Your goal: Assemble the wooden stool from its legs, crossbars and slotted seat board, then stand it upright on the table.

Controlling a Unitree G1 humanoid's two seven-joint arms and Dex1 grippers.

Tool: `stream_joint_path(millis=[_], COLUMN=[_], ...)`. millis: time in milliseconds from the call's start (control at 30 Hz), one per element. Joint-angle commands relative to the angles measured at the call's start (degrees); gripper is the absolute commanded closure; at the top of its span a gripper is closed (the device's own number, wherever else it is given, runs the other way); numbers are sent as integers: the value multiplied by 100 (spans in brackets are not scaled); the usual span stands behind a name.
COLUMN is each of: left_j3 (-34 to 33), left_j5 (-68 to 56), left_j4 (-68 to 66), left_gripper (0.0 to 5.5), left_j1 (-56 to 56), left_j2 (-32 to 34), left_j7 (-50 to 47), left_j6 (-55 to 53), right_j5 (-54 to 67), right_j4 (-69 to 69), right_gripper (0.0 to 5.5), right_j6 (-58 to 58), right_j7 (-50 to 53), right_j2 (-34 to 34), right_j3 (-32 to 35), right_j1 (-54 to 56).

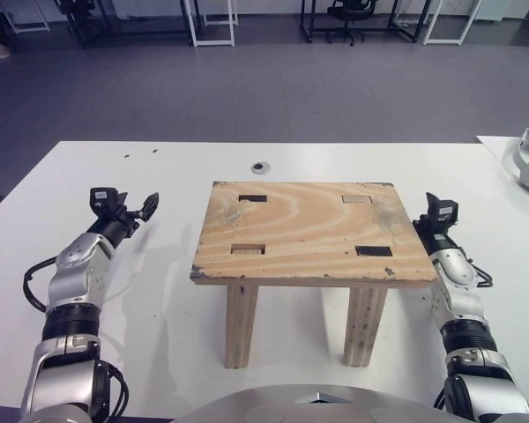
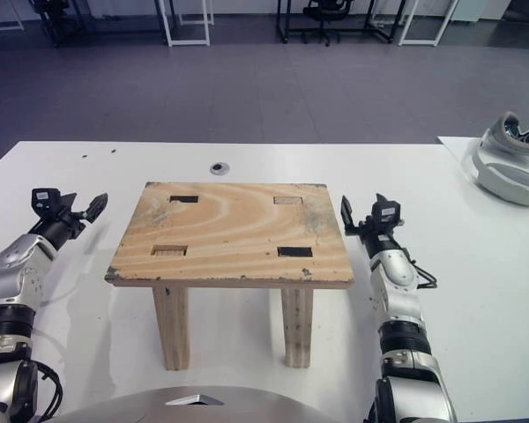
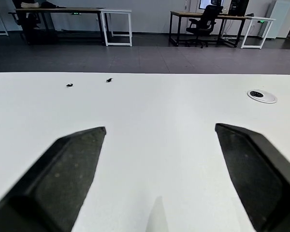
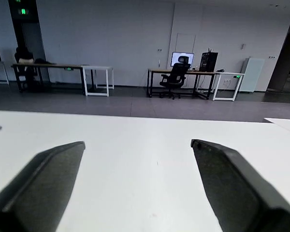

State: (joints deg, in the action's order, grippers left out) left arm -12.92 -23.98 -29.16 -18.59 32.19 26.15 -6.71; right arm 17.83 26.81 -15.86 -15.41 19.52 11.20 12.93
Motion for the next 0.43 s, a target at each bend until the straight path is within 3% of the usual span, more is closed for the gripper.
stream_joint_path(millis=[33,200,433], left_j3=[193,297,427], left_j5=[410,661,1161], left_j4=[-151,244,1874], left_gripper=[133,133,133], left_j1=[-479,-175,904], left_j2=[-143,-434,-788], left_j7=[-8,-133,-777], left_j6=[169,202,183], right_j5=[32,-12,-306], right_j4=[-489,-667,-133], right_gripper=[139,139,139], right_j6=[226,552,912], right_j7=[155,179,1], right_j2=[-157,-102,445], right_j3=[171,324,416], right_j1=[-271,-438,-58])
